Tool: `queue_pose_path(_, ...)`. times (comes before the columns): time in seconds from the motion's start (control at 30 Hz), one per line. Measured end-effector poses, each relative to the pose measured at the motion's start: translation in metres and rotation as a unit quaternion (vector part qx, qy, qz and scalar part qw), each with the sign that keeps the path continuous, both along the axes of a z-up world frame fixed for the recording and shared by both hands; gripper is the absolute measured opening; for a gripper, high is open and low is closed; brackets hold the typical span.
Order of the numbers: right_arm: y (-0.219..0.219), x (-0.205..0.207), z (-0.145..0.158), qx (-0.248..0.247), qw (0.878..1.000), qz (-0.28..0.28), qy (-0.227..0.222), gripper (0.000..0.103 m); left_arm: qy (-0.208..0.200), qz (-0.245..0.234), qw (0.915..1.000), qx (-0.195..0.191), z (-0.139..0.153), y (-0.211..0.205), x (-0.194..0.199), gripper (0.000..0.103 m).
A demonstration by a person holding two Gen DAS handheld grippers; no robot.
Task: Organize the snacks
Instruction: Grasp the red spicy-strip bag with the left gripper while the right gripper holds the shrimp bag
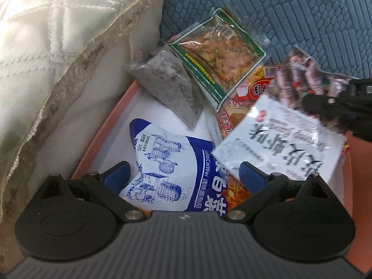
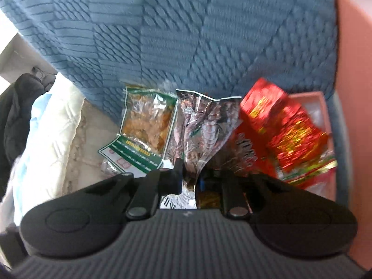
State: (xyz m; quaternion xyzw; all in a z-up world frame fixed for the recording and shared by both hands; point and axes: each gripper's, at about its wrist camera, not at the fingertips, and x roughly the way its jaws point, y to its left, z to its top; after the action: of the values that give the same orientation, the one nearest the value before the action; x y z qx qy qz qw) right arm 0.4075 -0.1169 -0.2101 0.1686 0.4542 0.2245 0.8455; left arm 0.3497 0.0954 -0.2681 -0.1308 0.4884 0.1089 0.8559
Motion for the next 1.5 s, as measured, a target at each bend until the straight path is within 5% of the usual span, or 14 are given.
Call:
queue_pose_path(0.3,0.001,-0.014,0.010,-0.055,0.997,0.021,-0.053,0.016,-0.015,-0.014,0.9993,0.030,0.005,-0.003,-0.005,0.080)
queue_pose_path(0.77,-0.004,-0.055,0.022,-0.102,0.989,0.013,-0.102,0.014,-0.056,0.016,0.9983,-0.006,0.024,0.014,-0.031,0.039)
queue_pose_path(1.5,-0.015,-0.140,0.020,-0.138,0.980,0.017,-0.142,0.014,-0.108,0.030,0.9930,-0.037,0.061,0.005,-0.080,0.027)
